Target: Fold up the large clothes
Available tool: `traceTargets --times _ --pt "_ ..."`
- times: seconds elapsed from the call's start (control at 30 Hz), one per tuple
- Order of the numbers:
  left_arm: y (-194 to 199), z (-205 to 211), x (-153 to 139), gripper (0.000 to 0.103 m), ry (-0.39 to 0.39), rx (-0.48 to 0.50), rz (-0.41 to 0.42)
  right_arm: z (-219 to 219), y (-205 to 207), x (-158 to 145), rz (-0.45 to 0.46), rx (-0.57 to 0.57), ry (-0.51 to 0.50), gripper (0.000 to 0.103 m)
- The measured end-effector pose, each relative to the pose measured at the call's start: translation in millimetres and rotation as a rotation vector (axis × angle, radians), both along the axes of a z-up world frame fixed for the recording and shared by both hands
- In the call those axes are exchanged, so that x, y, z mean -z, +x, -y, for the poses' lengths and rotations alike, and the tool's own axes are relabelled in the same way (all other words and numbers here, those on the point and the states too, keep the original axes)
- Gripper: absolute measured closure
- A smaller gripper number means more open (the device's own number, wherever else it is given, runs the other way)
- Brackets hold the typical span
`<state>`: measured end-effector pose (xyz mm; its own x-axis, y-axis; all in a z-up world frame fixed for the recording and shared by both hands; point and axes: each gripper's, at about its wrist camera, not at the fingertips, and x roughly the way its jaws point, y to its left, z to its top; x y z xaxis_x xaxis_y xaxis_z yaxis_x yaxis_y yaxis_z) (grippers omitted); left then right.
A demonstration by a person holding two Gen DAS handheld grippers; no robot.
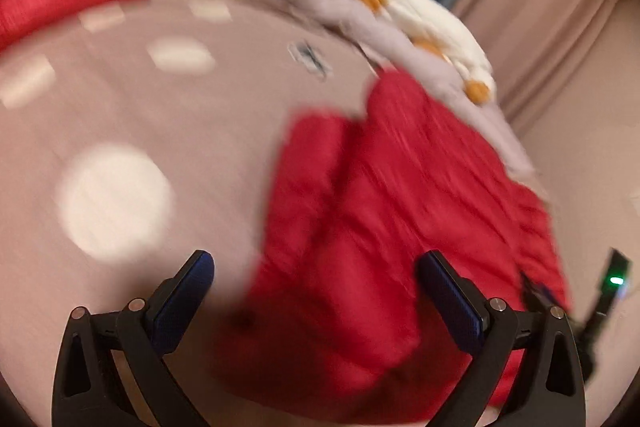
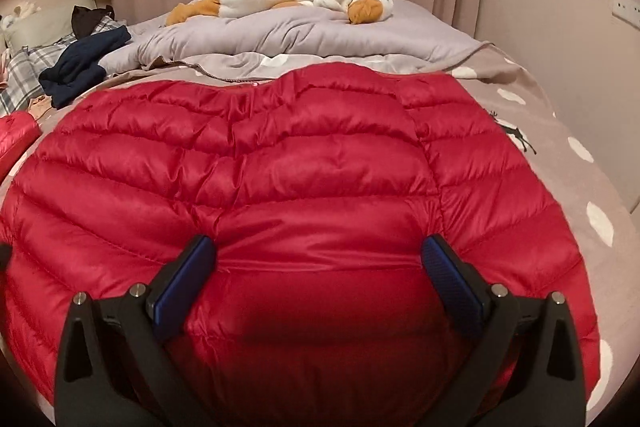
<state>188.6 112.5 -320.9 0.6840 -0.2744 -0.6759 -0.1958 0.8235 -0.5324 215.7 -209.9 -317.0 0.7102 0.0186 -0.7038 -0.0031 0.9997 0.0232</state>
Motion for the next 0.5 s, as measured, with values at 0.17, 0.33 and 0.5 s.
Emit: traceTargets --times 0.17,0.33,0.5 --pt "12 15 -1 0.001 0.018 -0.024 -0.005 5 -7 -5 0.029 0.024 0.021 0.001" --pt "26 16 3 0.001 -0.047 -0.111 -0.011 3 -17 -11 0.045 0.054 0.029 0.000" --pt "35 19 8 0.001 -0.035 -0.155 -0.006 17 -25 -18 0.072 0.087 0.066 0.001"
